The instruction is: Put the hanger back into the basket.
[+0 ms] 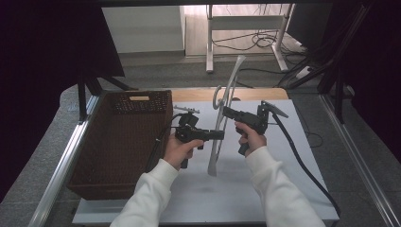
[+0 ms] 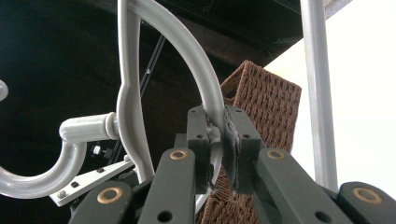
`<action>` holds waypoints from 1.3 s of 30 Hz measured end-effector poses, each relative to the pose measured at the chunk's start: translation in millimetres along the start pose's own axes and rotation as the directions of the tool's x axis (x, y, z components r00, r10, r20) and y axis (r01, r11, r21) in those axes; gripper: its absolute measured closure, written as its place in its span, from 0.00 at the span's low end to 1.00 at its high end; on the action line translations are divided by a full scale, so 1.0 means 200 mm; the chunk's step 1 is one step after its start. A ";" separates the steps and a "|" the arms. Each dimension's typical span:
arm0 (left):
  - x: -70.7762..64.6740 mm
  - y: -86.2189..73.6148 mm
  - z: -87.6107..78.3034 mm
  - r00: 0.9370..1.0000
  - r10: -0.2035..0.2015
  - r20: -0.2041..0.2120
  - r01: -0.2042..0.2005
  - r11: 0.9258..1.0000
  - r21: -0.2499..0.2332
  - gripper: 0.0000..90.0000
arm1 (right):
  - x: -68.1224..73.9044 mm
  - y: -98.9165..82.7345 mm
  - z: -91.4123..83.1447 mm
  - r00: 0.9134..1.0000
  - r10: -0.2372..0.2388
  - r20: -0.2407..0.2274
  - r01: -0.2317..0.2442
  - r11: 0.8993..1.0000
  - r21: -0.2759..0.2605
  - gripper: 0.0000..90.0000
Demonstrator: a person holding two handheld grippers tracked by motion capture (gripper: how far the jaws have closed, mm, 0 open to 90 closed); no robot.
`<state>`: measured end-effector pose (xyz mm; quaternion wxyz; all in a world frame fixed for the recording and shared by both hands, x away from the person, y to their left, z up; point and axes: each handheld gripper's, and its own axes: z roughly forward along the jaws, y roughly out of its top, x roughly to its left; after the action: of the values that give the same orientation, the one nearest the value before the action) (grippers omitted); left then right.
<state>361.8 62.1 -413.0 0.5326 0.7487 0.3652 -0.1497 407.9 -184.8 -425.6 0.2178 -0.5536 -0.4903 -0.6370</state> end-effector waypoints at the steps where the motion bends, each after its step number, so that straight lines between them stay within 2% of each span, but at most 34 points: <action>1: 0.00 0.00 0.00 1.000 -0.004 0.005 0.004 1.000 -0.001 0.91 | 0.00 0.00 0.00 1.000 0.002 0.000 -0.002 1.000 0.002 0.90; 10: 0.02 0.01 -0.02 0.998 -0.026 0.048 0.027 0.999 -0.026 0.91 | 0.00 0.01 0.00 1.000 0.003 -0.011 -0.003 1.000 0.009 0.88; 14: 0.04 0.01 -0.04 0.997 -0.056 0.056 0.059 0.997 -0.049 0.91 | 0.00 0.03 -0.01 1.000 -0.015 -0.004 0.015 1.000 0.002 0.79; 17: 0.04 0.02 -0.05 0.996 -0.057 0.062 0.061 0.996 -0.058 0.91 | 0.00 0.03 -0.02 1.000 -0.024 -0.005 0.024 1.000 0.006 0.75; 18: 0.03 0.02 -0.06 0.996 -0.050 0.069 0.054 0.997 -0.063 0.91 | 0.01 0.04 -0.03 0.999 -0.033 0.001 0.033 0.999 0.004 0.66; 19: 0.03 0.02 -0.07 0.996 -0.047 0.071 0.051 0.997 -0.063 0.91 | 0.01 0.05 -0.04 0.999 -0.042 0.006 0.042 0.999 0.003 0.64; 23: 0.01 0.04 -0.10 0.996 -0.048 0.069 0.052 0.996 -0.066 0.91 | 0.05 0.06 -0.08 0.997 -0.077 0.010 0.077 0.997 -0.001 0.58; 24: 0.00 0.04 -0.12 0.997 -0.056 0.061 0.060 0.996 -0.064 0.91 | 0.07 0.08 -0.12 0.994 -0.104 0.016 0.105 0.995 -0.002 0.55; 26: -0.01 0.05 -0.15 0.997 -0.044 0.055 0.048 0.997 -0.058 0.91 | 0.09 0.09 -0.17 0.992 -0.128 0.017 0.127 0.992 0.012 0.53; 28: -0.03 0.04 -0.18 0.998 -0.034 0.051 0.037 0.998 -0.051 0.91 | 0.10 0.09 -0.22 0.985 -0.170 0.025 0.169 0.985 0.041 0.48; 30: -0.03 0.04 -0.23 0.997 -0.047 0.067 0.051 0.997 -0.054 0.91 | 0.09 0.08 -0.26 0.975 -0.218 0.042 0.215 0.974 0.068 0.47; 31: -0.03 0.04 -0.23 0.997 -0.047 0.067 0.051 0.997 -0.054 0.91 | 0.09 0.08 -0.26 0.975 -0.218 0.042 0.215 0.974 0.068 0.47; 32: -0.04 0.04 -0.26 0.996 -0.048 0.070 0.052 0.997 -0.055 0.91 | 0.08 0.06 -0.31 0.966 -0.250 0.059 0.244 0.965 0.098 0.46; 33: -0.04 0.04 -0.26 0.996 -0.048 0.070 0.052 0.997 -0.055 0.91 | 0.07 0.05 -0.33 0.964 -0.259 0.065 0.252 0.962 0.105 0.45; 34: -0.05 0.04 -0.30 0.996 -0.051 0.073 0.055 0.997 -0.055 0.91 | 0.06 0.04 -0.36 0.959 -0.273 0.069 0.264 0.957 0.117 0.45; 35: -0.05 0.04 -0.30 0.996 -0.051 0.073 0.055 0.997 -0.055 0.91 | 0.06 0.04 -0.36 0.959 -0.273 0.069 0.264 0.957 0.117 0.45; 36: -0.05 0.04 -0.34 0.996 -0.052 0.077 0.056 0.997 -0.055 0.91 | 0.03 0.03 -0.41 0.953 -0.293 0.080 0.281 0.951 0.132 0.44; 38: -0.06 0.05 -0.39 0.995 -0.051 0.083 0.055 0.997 -0.048 0.91 | 0.00 0.02 -0.46 0.947 -0.306 0.099 0.291 0.946 0.144 0.44; 39: -0.06 0.05 -0.39 0.995 -0.051 0.083 0.055 0.997 -0.048 0.91 | 0.00 0.02 -0.46 0.947 -0.306 0.099 0.291 0.946 0.144 0.44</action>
<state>348.0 126.2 -369.6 0.5615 0.7184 0.3665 -0.1852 366.4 -266.0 -416.1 0.1236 -0.4949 -0.6204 -0.5958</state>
